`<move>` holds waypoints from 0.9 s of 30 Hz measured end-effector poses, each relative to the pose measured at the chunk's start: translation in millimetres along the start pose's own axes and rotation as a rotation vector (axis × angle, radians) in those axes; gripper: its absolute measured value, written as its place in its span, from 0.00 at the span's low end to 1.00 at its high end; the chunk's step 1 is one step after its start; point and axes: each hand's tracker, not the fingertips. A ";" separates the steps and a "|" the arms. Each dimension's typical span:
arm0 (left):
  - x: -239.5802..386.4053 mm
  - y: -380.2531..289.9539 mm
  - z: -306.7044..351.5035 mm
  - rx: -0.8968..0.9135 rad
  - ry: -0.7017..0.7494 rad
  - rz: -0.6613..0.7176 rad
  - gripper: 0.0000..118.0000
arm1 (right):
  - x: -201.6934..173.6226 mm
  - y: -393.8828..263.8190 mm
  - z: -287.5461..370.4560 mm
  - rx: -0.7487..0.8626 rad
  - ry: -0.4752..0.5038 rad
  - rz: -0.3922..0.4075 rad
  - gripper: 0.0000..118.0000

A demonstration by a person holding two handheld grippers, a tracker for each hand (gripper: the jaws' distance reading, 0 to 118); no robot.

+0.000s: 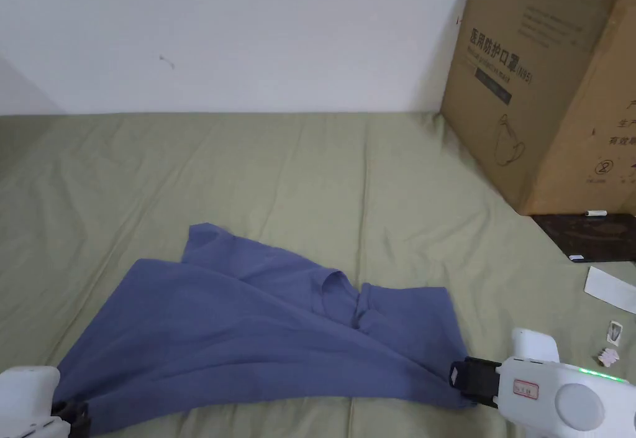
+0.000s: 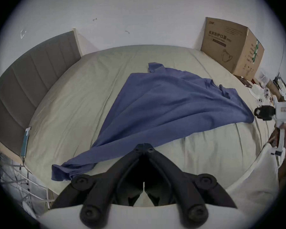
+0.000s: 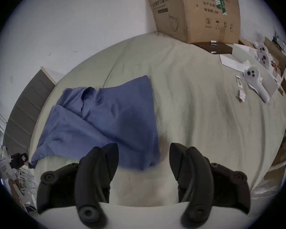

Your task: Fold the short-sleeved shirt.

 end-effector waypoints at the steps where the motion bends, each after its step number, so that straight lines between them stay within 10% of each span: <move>1: 2.0 1.3 -3.6 -0.002 -0.002 -0.005 0.00 | 2.3 4.6 -8.5 -0.018 0.007 0.006 0.57; 3: 4.8 4.5 -11.9 -0.015 -0.004 -0.011 0.00 | 6.5 8.0 -24.1 -0.076 0.018 -0.014 0.51; 5: 7.0 5.5 -20.8 -0.027 -0.008 -0.007 0.00 | 6.6 0.0 -38.8 -0.116 0.004 -0.042 0.08; 6: 6.9 6.3 -24.9 -0.037 -0.012 0.000 0.00 | 4.6 -5.7 -43.7 -0.127 0.005 -0.037 0.03; 27: -39.2 163.4 -162.5 -0.055 -0.019 0.062 0.10 | -7.5 12.5 -16.1 -0.088 0.012 0.018 0.02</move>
